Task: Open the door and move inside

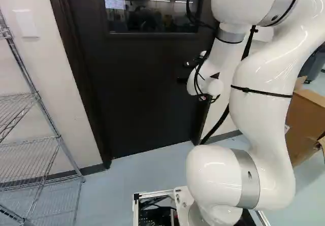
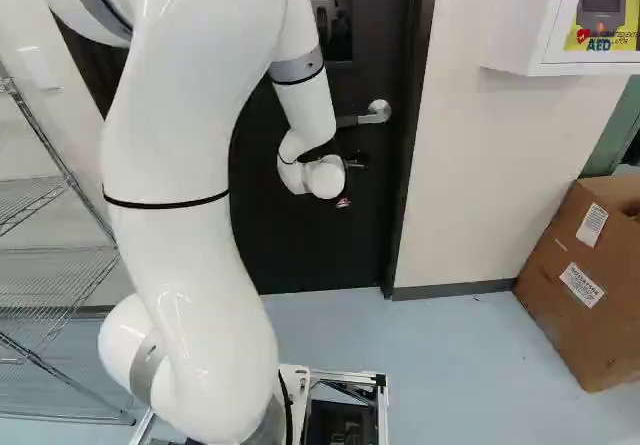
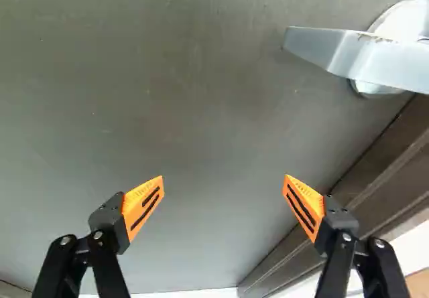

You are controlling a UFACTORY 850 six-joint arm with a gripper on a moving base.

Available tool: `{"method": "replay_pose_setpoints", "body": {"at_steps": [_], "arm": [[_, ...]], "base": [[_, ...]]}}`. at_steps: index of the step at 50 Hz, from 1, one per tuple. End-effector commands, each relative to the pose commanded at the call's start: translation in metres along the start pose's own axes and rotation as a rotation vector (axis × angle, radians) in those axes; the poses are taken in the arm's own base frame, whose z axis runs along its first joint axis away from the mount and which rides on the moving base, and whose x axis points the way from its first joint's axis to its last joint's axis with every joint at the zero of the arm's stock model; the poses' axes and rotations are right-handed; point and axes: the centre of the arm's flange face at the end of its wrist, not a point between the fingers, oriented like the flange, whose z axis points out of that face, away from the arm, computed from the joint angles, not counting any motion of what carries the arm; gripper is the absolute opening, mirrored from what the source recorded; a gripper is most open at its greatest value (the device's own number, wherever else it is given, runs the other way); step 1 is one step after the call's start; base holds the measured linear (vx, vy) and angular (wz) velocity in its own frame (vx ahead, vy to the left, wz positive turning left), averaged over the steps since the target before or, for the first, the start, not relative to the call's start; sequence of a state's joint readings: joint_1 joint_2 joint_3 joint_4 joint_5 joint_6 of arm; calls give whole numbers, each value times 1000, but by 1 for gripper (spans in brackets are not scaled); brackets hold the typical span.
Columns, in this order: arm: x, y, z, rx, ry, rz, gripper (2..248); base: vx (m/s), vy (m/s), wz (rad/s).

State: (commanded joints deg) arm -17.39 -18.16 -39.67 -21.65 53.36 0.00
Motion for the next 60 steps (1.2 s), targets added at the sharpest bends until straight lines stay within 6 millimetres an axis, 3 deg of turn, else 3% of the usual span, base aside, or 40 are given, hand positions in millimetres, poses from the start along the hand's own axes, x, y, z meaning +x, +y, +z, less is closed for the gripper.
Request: {"method": "replay_pose_setpoints", "body": {"at_steps": [60], "arm": [[49, 12, -60, -64, 105, -26, 247]], "base": [[0, 0, 0]]}}
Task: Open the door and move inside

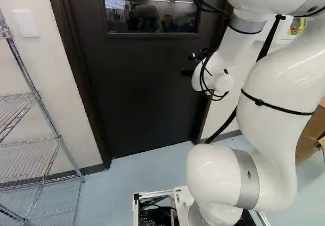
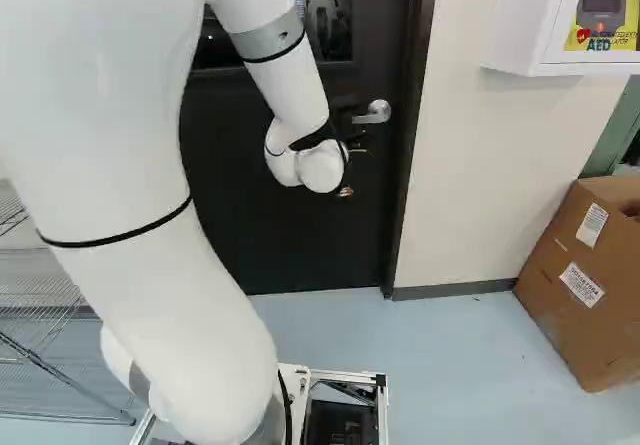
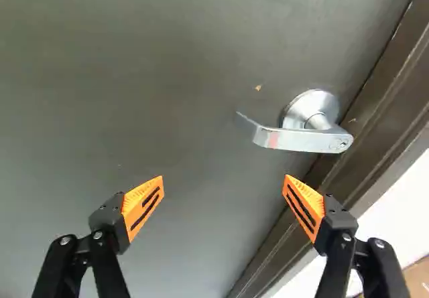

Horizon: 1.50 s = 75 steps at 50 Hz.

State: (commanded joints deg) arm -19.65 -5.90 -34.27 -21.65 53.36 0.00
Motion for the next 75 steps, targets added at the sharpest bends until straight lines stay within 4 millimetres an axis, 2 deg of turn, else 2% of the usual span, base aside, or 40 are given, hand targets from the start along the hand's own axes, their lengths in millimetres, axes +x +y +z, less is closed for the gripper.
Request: {"method": "replay_pose_setpoints", "body": {"at_steps": [33, 62, 75], "arm": [[34, 4, -9, -15, 72, -23, 247], [71, 3, 25, 8, 144, -47, 247], [75, 3, 32, 11, 152, -50, 247]], "base": [[0, 0, 0], [0, 0, 0], [0, 0, 0]]}}
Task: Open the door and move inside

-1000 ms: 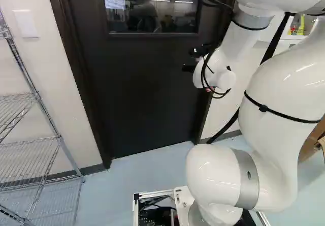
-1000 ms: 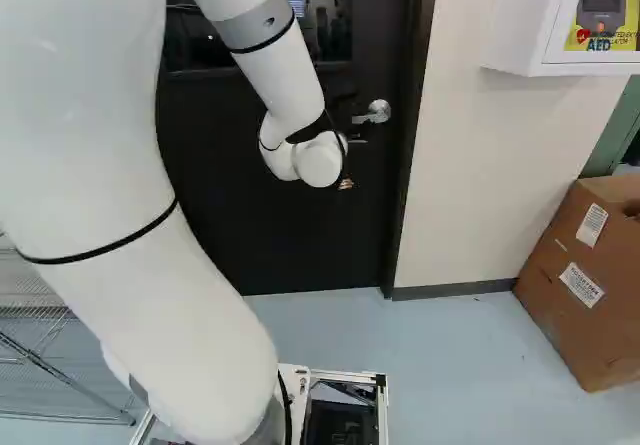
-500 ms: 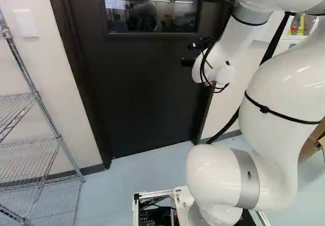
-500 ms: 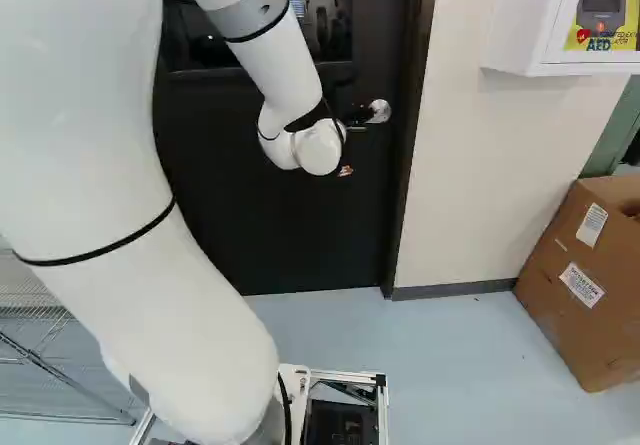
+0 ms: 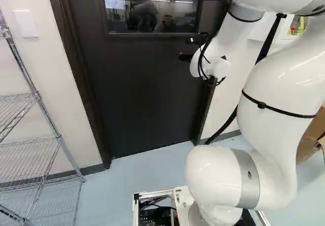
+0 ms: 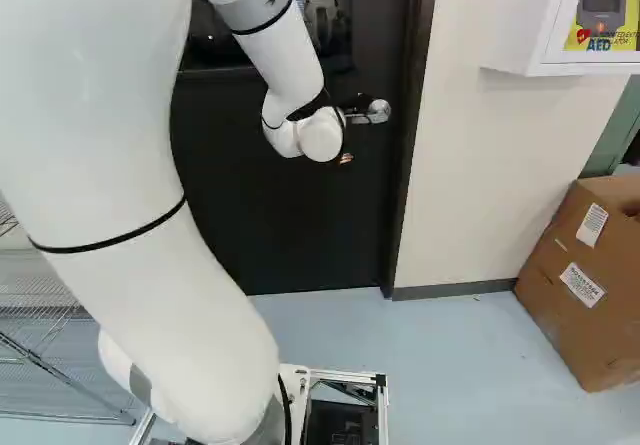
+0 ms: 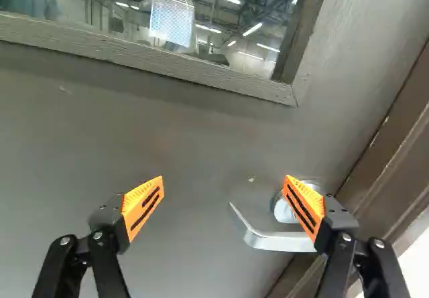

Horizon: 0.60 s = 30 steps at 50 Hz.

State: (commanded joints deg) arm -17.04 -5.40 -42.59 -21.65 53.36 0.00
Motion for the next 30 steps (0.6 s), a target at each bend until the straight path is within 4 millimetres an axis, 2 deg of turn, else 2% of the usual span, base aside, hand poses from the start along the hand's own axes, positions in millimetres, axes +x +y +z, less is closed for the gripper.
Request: {"method": "replay_pose_setpoints", "body": {"at_steps": [14, 30], "arm": [[-1, 0, 0, 0, -2, 1, 247], [-17, -1, 4, 3, -31, 10, 247]], "base": [[0, 0, 0], [0, 0, 0]]}}
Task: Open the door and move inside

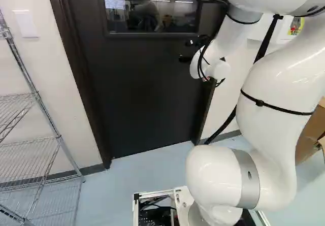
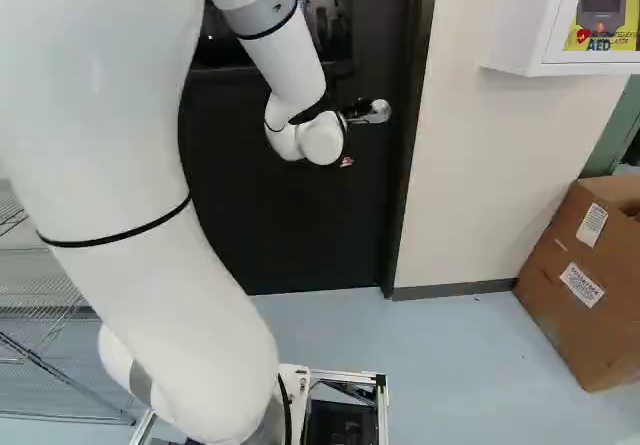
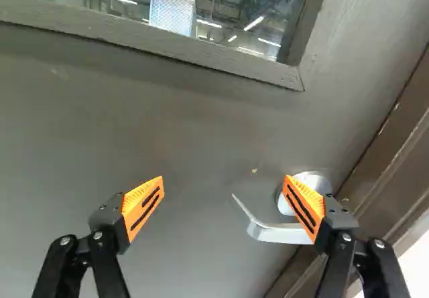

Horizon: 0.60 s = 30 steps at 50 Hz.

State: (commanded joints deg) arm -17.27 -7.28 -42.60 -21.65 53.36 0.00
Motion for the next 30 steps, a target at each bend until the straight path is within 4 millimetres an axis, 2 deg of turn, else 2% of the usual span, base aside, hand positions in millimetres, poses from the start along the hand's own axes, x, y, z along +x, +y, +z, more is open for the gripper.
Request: {"method": "replay_pose_setpoints", "body": {"at_steps": [30], "arm": [[-35, 5, 21, 1, -58, 19, 247]], "base": [[0, 0, 0]]}}
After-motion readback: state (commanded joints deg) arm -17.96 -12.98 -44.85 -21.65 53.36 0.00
